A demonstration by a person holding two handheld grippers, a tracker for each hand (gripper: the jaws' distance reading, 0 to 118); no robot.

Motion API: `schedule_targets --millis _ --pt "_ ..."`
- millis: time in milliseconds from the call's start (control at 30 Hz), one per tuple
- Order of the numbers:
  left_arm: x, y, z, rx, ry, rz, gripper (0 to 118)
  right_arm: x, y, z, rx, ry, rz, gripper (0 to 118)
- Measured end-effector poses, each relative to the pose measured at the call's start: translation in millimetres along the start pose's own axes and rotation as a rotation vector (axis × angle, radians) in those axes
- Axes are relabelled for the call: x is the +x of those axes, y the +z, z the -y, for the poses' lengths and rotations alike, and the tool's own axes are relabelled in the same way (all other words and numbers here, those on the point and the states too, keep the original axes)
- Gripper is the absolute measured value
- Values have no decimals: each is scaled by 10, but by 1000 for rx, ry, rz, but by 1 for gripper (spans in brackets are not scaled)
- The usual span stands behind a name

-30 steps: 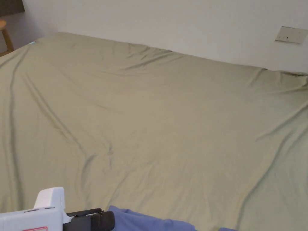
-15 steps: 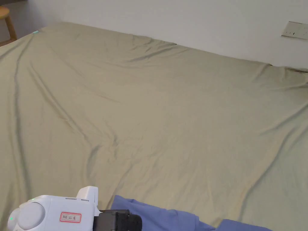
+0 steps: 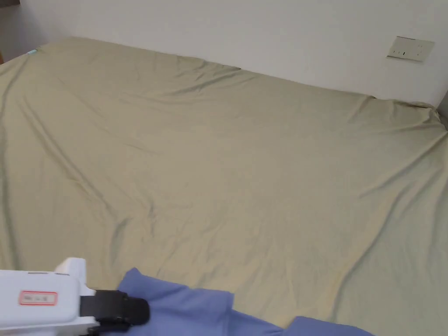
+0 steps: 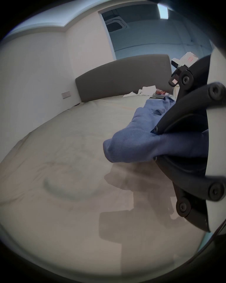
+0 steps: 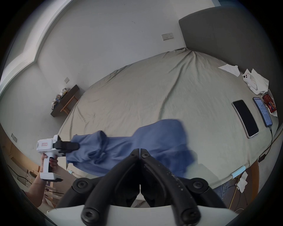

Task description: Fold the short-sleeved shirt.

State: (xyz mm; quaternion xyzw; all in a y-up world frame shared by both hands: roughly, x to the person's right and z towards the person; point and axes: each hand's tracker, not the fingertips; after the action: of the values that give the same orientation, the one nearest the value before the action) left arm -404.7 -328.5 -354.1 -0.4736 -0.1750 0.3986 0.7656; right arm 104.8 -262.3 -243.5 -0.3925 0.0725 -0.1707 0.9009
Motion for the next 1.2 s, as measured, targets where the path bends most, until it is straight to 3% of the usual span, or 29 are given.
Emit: schedule_targets --millis 133,367,533,733,900,967,1033,1067,1200 --pt "-87 482 -169 78 -43 -226 14 -23 -20 7 -1 -2 -8 2" --pt "233 633 -41 61 -123 -277 14 -122 -96 53 -27 19 -47 2" --pt "840 224 134 5 -199 -109 14 -144 -76 35 -16 40 -54 2" --pt "1486 -680 415 -165 -358 -36 14 22 50 64 13 2 -49 2" --pt "1648 -1548 605 -265 -381 -147 15 276 193 125 48 -70 -4 2" --pt "1704 -1768 715 -291 -414 -190 32 375 270 151 62 -92 33 2" --pt "1748 -1829 782 -300 -417 -152 60 464 338 176 73 -109 56 1" --pt "1805 -1799 805 -317 -405 -102 67 507 361 187 75 -120 72 2" --pt "1932 -1566 747 -303 -342 52 68 605 360 215 70 -141 104 2"
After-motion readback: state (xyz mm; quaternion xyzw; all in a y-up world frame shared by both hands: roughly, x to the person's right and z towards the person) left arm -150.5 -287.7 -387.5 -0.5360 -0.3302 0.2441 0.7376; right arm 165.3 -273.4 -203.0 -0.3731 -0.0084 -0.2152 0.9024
